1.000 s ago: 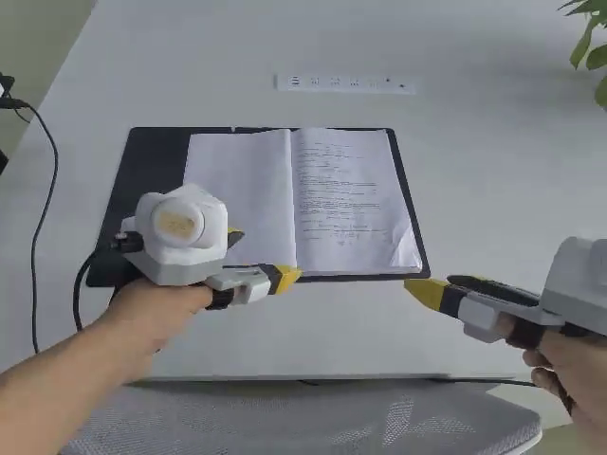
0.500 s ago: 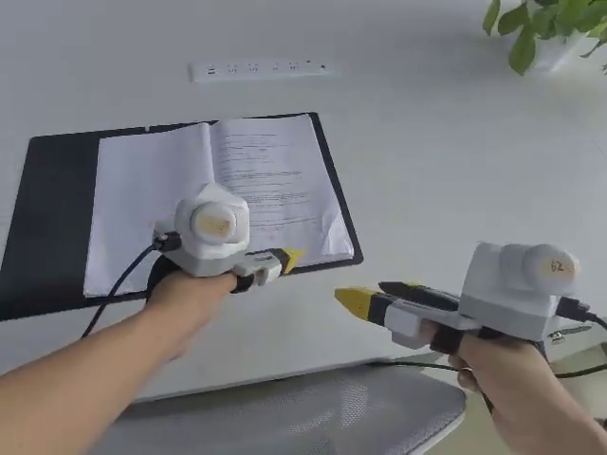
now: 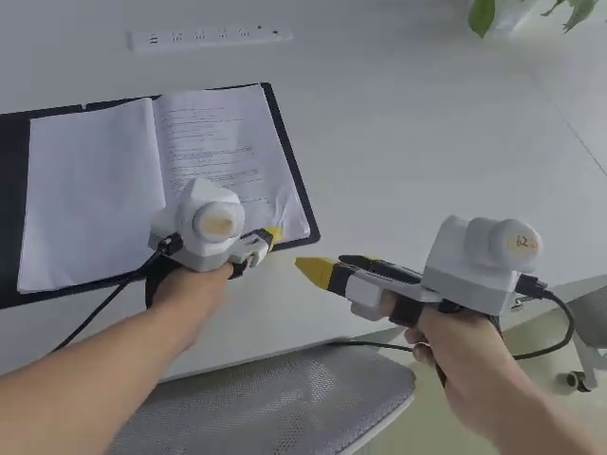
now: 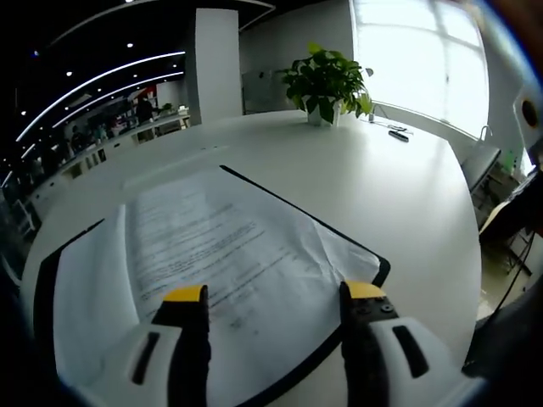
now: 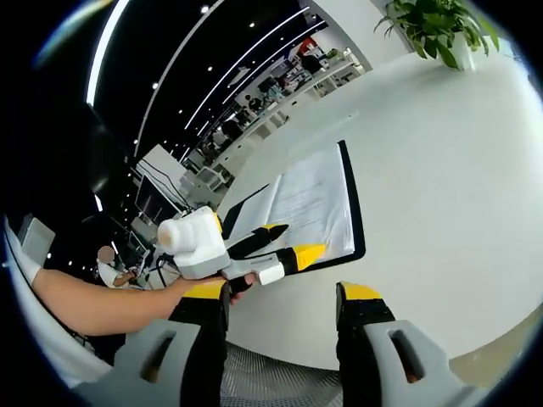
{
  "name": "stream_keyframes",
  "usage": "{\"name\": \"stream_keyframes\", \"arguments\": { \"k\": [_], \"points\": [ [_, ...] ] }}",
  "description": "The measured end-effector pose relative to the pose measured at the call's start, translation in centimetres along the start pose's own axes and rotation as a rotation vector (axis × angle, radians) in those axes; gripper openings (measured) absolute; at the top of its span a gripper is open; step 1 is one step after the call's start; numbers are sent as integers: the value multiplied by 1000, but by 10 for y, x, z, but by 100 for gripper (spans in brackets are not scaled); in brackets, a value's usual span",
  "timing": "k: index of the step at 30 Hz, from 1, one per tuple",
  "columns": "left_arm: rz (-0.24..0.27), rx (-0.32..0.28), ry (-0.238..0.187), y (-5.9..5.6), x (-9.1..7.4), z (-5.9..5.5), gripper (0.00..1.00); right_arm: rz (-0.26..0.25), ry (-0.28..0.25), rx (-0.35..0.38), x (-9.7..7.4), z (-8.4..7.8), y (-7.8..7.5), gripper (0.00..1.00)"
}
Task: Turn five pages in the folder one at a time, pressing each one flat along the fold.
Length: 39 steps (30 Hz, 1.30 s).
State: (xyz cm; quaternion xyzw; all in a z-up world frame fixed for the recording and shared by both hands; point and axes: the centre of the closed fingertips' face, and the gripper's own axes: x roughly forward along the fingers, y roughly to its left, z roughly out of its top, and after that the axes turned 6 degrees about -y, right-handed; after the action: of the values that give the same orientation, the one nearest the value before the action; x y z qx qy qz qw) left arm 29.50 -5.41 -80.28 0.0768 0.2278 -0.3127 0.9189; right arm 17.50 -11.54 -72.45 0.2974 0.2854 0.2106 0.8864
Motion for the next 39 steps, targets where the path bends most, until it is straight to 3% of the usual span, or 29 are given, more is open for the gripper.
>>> {"name": "stream_keyframes", "arguments": {
  "k": [19, 21, 22, 32, 36, 39],
  "points": [
    [-16, -7, -24, 7, 4, 0, 41, 27, 7, 24, 11, 0, -5, 50],
    [-18, -4, -28, 7, 4, 1, 35, 34, 6, 25, 13, 1, -4, 50],
    [-12, -5, -27, 9, 2, 1, 24, 37, 4, 25, 14, 2, -3, 50],
    [-11, -23, -21, 16, 2, 1, 14, 54, -5, 17, 42, 13, -9, 49],
    [-10, -42, -19, 16, 2, 1, 12, 60, -19, 45, 56, 20, -10, 48],
    [-10, -54, -20, 16, 1, 2, 12, 51, -2, 87, 69, 18, -15, 47]
  ]
}}
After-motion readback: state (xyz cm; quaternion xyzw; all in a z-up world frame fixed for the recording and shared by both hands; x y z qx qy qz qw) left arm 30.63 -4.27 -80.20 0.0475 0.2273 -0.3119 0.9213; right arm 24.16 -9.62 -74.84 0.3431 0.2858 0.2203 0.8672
